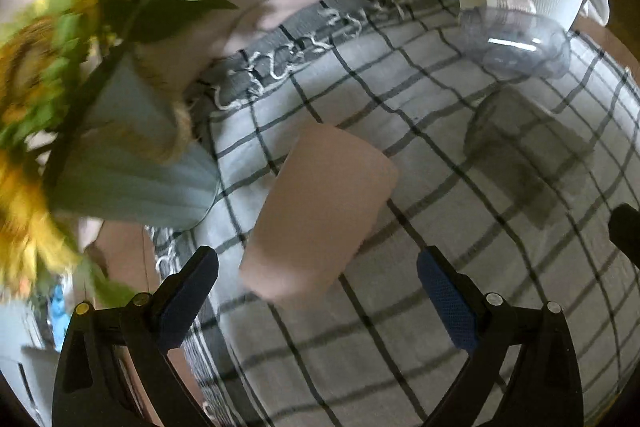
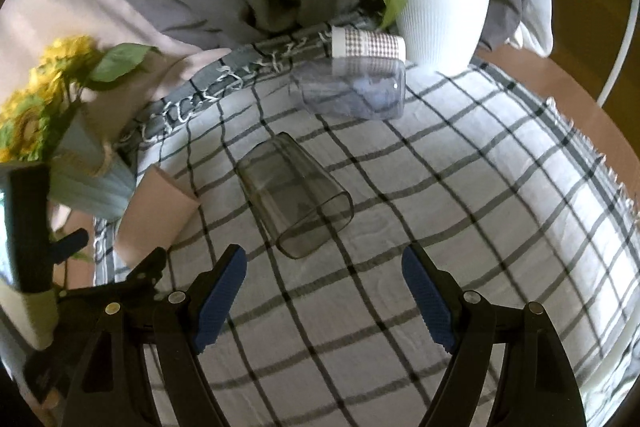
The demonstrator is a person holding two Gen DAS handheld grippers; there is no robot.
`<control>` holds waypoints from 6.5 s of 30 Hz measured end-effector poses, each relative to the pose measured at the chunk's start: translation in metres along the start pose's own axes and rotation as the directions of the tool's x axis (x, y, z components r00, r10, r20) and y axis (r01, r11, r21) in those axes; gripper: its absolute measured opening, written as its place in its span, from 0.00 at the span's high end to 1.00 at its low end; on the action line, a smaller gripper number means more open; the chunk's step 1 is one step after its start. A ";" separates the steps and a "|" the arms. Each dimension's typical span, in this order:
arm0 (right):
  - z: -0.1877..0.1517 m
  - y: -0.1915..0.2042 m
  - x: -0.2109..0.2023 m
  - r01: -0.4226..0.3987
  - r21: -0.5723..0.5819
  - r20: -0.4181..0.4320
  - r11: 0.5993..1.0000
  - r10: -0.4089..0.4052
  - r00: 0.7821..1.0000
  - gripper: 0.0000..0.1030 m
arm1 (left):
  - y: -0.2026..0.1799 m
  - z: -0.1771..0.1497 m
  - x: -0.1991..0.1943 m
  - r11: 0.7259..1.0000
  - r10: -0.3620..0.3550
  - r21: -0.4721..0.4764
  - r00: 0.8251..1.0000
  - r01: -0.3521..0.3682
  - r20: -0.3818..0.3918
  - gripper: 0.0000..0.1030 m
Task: Flip cup upside down
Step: 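Reach the left tool to the pink cup lying on its side and grasp it, then lift the pink cup with the left tool and carry it toward the right tool, then close the right tool on the pink cup while the left tool releases it, then rotate the held pink cup with the right tool so its rim faces down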
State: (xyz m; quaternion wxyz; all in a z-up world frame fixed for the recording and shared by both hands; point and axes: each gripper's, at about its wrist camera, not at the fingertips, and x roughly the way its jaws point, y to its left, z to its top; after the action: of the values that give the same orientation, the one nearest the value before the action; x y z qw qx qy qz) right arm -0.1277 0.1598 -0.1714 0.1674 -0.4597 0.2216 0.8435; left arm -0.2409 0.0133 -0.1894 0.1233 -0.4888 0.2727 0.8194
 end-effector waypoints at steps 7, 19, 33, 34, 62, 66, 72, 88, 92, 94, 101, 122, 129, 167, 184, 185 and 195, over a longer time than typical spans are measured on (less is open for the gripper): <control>0.009 0.001 0.013 0.020 0.069 -0.025 0.997 -0.018 1.000 0.22 | -0.001 0.014 0.034 0.999 -0.033 0.032 0.996 0.035 -0.078 0.03; 0.019 0.007 0.019 0.029 0.110 -0.021 0.993 -0.027 0.999 0.22 | 0.008 0.023 0.067 1.000 -0.016 -0.001 0.991 0.016 -0.133 0.17; 0.024 0.010 0.003 0.026 0.041 0.031 0.999 -0.028 0.999 0.22 | 0.017 0.009 0.026 0.988 -0.058 -0.149 0.993 0.043 -0.099 0.22; 0.025 0.006 0.001 0.021 0.031 0.030 0.999 -0.022 0.999 0.22 | 0.016 0.007 0.018 0.986 -0.059 -0.159 0.994 0.044 -0.095 0.22; 0.004 -0.138 -0.073 -0.008 -0.269 -0.042 0.963 -0.003 0.999 0.23 | -0.138 -0.087 -0.080 0.663 -0.436 -0.687 0.899 0.299 -0.029 0.22; 0.002 -0.149 -0.069 0.011 -0.274 -0.053 0.962 -0.027 0.998 0.23 | -0.146 -0.089 -0.067 0.625 -0.457 -0.725 0.888 0.290 -0.039 0.22; 0.003 -0.155 -0.061 0.025 -0.284 -0.064 0.958 -0.045 0.997 0.23 | -0.149 -0.080 -0.049 0.581 -0.472 -0.763 0.881 0.283 -0.033 0.22; 0.003 -0.146 -0.044 0.045 -0.329 -0.071 0.943 -0.072 0.995 0.23 | -0.149 -0.066 -0.035 0.629 -0.438 -0.738 0.896 0.245 -0.076 0.20; 0.003 -0.145 -0.044 0.043 -0.328 -0.072 0.944 -0.070 0.995 0.23 | -0.151 -0.060 -0.036 0.643 -0.420 -0.730 0.904 0.232 -0.082 0.15; 0.003 -0.146 -0.044 0.047 -0.328 -0.072 0.943 -0.074 0.995 0.23 | -0.150 -0.059 -0.040 0.651 -0.414 -0.725 0.906 0.226 -0.089 0.15; 0.007 -0.145 -0.055 0.016 -0.306 -0.086 0.952 -0.045 0.995 0.23 | -0.140 -0.057 -0.082 0.702 -0.336 -0.676 0.941 0.226 -0.035 0.09; -0.059 -0.061 -0.060 -0.187 -0.383 -0.172 0.905 0.129 0.977 0.23 | -0.068 -0.163 -0.119 0.781 -0.047 -0.624 0.995 -0.022 -0.093 0.04; -0.076 -0.044 -0.039 -0.181 -0.368 -0.192 0.912 0.116 0.974 0.23 | -0.061 -0.180 -0.101 0.799 -0.050 -0.601 0.990 -0.040 -0.133 0.04; -0.070 -0.038 -0.058 -0.097 -0.383 -0.061 0.919 0.079 0.995 0.38 | -0.060 -0.179 -0.096 0.812 -0.063 -0.584 0.994 0.001 -0.086 0.04; -0.038 -0.031 -0.072 -0.064 -0.381 0.051 0.922 0.090 0.995 0.39 | -0.056 -0.171 -0.103 0.800 -0.050 -0.600 0.998 0.010 -0.049 0.04; -0.038 -0.031 -0.073 -0.062 -0.383 0.056 0.922 0.090 0.994 0.39 | -0.055 -0.170 -0.104 0.799 -0.047 -0.601 0.998 0.009 -0.047 0.04; -0.024 -0.020 -0.056 -0.082 -0.374 0.071 0.924 0.116 0.991 0.39 | -0.045 -0.161 -0.100 0.781 -0.016 -0.624 0.998 -0.021 -0.053 0.04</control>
State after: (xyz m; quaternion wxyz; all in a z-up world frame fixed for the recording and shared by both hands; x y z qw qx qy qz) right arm -0.0715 0.1598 -0.1394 0.0449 -0.4321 0.0739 0.8977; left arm -0.0526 -0.0353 -0.1777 -0.0541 -0.5241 -0.0100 0.8499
